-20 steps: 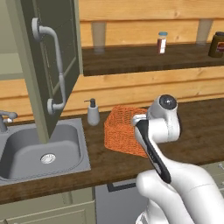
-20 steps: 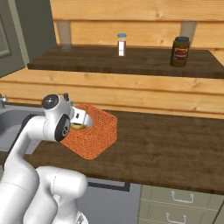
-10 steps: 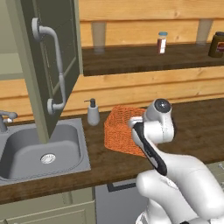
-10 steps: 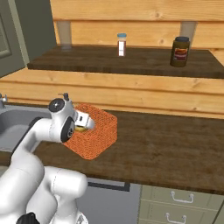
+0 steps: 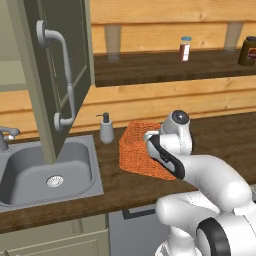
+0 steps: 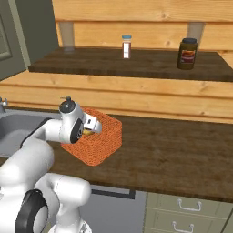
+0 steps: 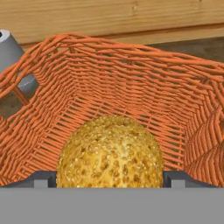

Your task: Open the cabinet, pick up the bread from the cabinet and place it in the basket. Then move the basket to the dining counter.

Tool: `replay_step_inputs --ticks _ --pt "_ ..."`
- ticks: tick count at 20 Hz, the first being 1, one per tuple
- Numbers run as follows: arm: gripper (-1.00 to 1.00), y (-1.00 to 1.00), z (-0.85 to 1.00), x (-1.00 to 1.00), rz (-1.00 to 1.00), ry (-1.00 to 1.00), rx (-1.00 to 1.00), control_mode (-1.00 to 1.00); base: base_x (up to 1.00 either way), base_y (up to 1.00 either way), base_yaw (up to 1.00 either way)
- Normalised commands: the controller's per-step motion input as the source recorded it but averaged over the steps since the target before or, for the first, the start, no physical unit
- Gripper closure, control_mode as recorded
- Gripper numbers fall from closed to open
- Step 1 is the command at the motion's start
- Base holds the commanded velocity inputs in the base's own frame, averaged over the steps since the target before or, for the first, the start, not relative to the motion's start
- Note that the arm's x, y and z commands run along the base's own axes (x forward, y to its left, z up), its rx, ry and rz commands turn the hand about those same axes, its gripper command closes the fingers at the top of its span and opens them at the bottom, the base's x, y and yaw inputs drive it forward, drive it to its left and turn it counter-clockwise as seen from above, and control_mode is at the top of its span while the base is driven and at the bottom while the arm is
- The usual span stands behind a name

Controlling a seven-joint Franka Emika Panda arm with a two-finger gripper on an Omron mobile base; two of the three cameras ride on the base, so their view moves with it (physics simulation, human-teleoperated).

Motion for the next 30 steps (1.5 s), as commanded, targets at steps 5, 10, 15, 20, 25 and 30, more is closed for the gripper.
replay_step_inputs --ticks 5,10,15,20,25,30 --pt "1.00 0.06 -0.36 0.20 0.00 0.09 0.02 -1.00 0.00 0.00 0.00" --pt "-1.00 0.10 -0.21 0.03 0.00 0.01 0.01 -1.00 0.00 0.00 0.00" --pt "-1.00 0.08 0.00 0.25 0.00 0.00 0.00 -1.00 0.00 0.00 0.00" --pt "-1.00 0.05 0.33 0.04 -0.01 0.01 0.00 -1.00 0.00 0.00 0.00" --pt "-1.00 0.00 0.46 0.00 0.00 0.04 0.00 -1.00 0.00 0.00 0.00" --pt "-1.00 0.01 0.70 -0.74 0.00 0.03 0.00 -1.00 0.00 0.00 0.00"
